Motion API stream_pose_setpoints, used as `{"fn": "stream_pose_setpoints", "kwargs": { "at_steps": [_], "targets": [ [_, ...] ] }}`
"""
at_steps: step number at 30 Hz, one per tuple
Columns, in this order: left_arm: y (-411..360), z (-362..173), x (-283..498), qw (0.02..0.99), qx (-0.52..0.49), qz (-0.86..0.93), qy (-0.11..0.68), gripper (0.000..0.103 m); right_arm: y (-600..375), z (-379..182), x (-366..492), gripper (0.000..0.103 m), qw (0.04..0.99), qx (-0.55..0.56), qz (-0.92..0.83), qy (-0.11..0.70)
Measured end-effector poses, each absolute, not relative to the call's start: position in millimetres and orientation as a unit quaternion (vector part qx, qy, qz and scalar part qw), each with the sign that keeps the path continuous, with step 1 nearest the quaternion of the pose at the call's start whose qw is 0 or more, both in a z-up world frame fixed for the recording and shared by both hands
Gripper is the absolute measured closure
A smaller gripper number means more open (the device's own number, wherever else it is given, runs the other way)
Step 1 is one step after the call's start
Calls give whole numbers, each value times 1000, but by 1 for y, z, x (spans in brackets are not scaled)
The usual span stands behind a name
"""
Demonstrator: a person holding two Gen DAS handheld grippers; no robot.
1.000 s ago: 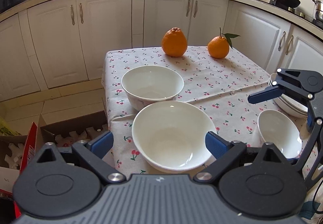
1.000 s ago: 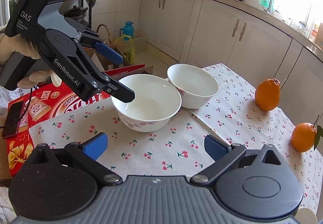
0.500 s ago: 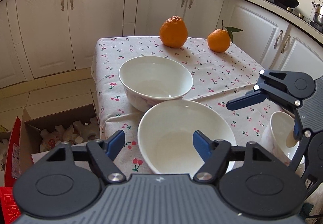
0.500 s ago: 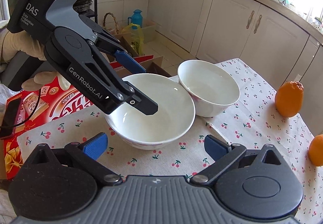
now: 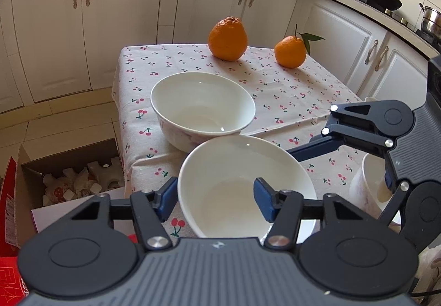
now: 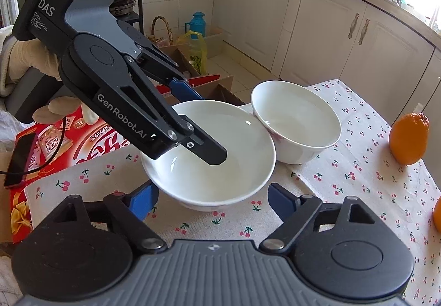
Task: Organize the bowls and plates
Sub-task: 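Carry the held bowl with the left gripper and lower it into another bowl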
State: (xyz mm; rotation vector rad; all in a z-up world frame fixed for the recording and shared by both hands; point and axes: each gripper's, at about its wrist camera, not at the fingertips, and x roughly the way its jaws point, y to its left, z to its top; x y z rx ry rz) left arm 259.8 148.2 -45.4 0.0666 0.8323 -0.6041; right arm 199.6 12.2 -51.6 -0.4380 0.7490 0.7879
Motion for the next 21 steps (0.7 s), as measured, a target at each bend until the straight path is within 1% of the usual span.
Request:
{"fn": "stream_pose_setpoints", "kwargs": {
  "at_steps": [3, 21],
  "targets": [
    [148, -46, 261, 868, 32, -291, 400, 48, 13, -53, 199, 18, 831, -209, 377, 352],
    [142, -45, 261, 864, 45, -296, 405, 49, 12, -53, 197, 19, 830, -215, 380, 347]
  ]
}}
